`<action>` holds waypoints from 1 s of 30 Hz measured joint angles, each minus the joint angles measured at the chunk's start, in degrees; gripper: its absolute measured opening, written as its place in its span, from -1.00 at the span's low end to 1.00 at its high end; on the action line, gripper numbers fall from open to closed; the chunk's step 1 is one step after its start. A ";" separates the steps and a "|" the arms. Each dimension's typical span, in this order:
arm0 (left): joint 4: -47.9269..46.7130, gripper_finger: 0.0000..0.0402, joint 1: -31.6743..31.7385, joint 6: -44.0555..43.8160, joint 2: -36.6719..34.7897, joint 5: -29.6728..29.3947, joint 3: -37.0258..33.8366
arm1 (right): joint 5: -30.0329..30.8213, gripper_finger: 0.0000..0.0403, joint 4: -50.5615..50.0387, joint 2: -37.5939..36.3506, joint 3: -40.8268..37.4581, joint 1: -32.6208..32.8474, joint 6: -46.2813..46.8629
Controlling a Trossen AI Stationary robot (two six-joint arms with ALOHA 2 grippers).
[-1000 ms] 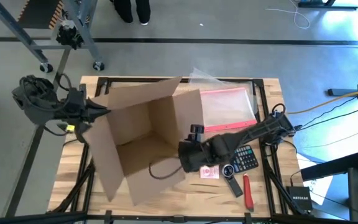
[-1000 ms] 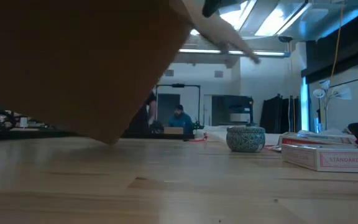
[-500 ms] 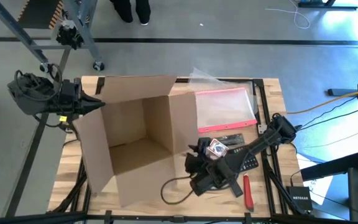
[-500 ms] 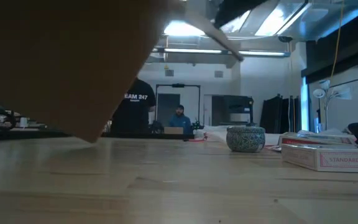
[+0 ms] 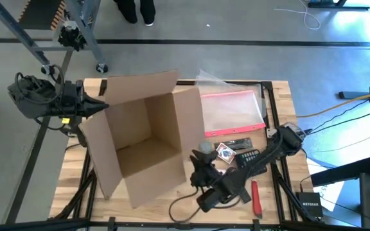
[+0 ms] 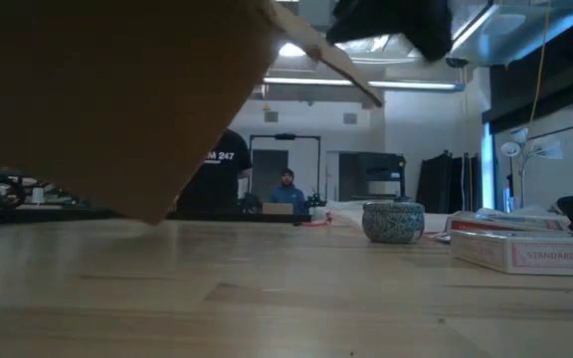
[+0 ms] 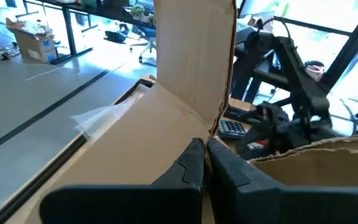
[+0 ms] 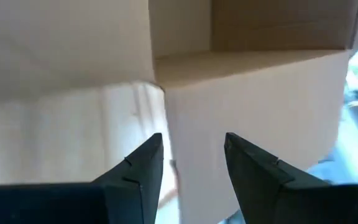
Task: Unpack boxes
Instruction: Break down box until it is fully flat
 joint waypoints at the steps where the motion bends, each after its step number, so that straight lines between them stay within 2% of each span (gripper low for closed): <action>1: 0.05 -1.00 0.00 -0.28 0.01 0.01 0.00 | 0.80 -0.19 0.03 0.61 -0.05 -0.61 -0.18; 8: 0.29 -1.00 0.00 -1.81 0.04 0.04 0.00 | 1.05 -0.19 1.80 1.86 -0.07 -4.29 -0.23; 13: 0.51 -1.00 0.00 -2.00 0.02 -0.13 0.00 | 8.37 -0.19 1.78 1.86 -0.05 -5.54 -1.07; 16: 0.49 -1.00 0.00 -1.80 0.09 -0.11 0.00 | 8.03 -0.21 1.82 1.86 -0.05 -6.11 -1.57; 19: -0.09 -1.00 0.00 -2.05 0.13 -0.11 0.00 | 7.96 -0.37 2.14 1.86 -0.05 -6.17 -1.29; 24: -0.54 -1.00 0.00 -1.27 0.17 0.24 -0.18 | 4.45 -0.88 1.05 1.78 1.83 -5.79 -1.19; 30: -4.37 -1.00 0.00 1.14 0.26 0.31 -1.41 | -1.49 -0.95 -5.98 1.75 6.53 -4.69 2.70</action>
